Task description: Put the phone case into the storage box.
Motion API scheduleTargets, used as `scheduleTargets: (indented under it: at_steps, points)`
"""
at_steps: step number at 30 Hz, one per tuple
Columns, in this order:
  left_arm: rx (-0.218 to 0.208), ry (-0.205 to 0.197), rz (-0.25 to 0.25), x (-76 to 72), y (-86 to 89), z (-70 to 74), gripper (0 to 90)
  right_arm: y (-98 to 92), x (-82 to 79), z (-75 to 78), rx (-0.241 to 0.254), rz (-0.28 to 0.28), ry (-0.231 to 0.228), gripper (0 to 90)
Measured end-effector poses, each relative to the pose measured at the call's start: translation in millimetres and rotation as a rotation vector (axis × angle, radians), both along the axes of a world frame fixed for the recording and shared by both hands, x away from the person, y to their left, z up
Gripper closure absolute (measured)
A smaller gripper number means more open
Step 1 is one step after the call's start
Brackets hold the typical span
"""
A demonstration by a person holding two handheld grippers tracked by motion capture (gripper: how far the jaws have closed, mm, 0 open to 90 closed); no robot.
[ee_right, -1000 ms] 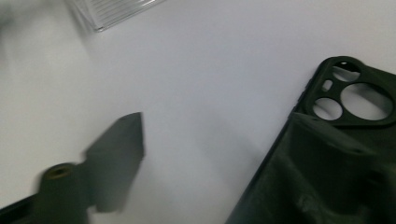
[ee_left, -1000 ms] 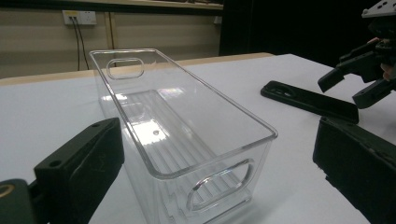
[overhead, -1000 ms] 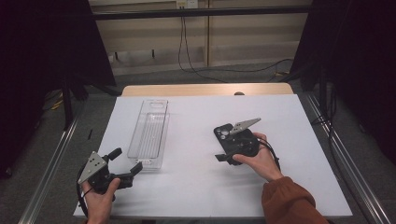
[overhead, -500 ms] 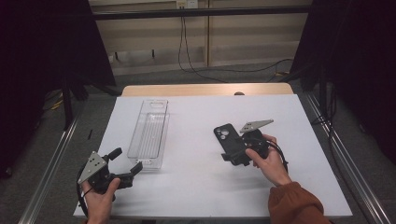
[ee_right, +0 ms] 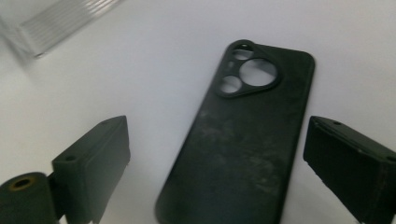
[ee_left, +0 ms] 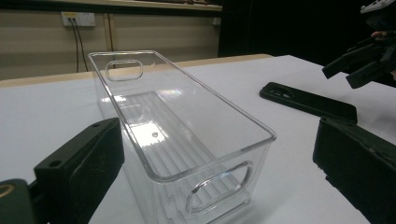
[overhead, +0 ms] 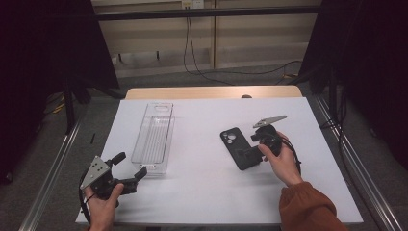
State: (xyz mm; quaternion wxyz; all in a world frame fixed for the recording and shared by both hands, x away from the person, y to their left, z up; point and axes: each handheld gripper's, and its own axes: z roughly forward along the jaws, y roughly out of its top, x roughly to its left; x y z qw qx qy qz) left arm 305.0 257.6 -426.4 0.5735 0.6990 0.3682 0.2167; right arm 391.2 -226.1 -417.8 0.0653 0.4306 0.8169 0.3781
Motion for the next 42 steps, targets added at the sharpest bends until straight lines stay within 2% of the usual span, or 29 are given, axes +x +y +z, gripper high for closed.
scheduleTargets:
  at_steps: [3, 6, 9, 12, 16, 19, 29, 42]
  points:
    - [0.0, 0.0, 0.001, 0.0, 0.0, 0.0, 2.1, 0.2, 7.3, -2.7, -0.032, -0.02, 0.031, 4.8]
    - [0.0, 0.001, 0.002, 0.1, 0.0, -0.2, 2.1, 1.8, 11.7, -3.9, -0.054, -0.05, 0.032, 4.1]
    - [0.004, 0.001, -0.002, 0.2, -0.1, -0.3, 2.1, 4.2, 15.9, -7.1, -0.067, -0.026, 0.043, 3.6]
    - [0.003, 0.001, 0.001, 0.2, 0.0, -0.4, 2.1, 8.5, 22.1, -10.5, -0.104, -0.016, 0.075, 3.8]
    - [0.005, 0.002, -0.001, 0.6, 0.1, -0.6, 2.1, 15.2, 31.1, -13.7, -0.127, -0.016, 0.109, 4.2]
    - [0.008, 0.002, -0.002, 0.7, 0.3, -0.7, 2.1, 18.8, 36.2, -17.1, -0.167, -0.007, 0.142, 4.9]
    - [0.007, 0.002, -0.003, 1.0, 0.7, -0.9, 2.1, 27.4, 42.6, -25.0, -0.213, -0.011, 0.219, 7.6]
    - [0.005, 0.005, -0.001, 0.7, 0.0, -1.0, 2.1, 39.2, 44.3, -27.7, -0.281, -0.034, 0.237, 1.7]
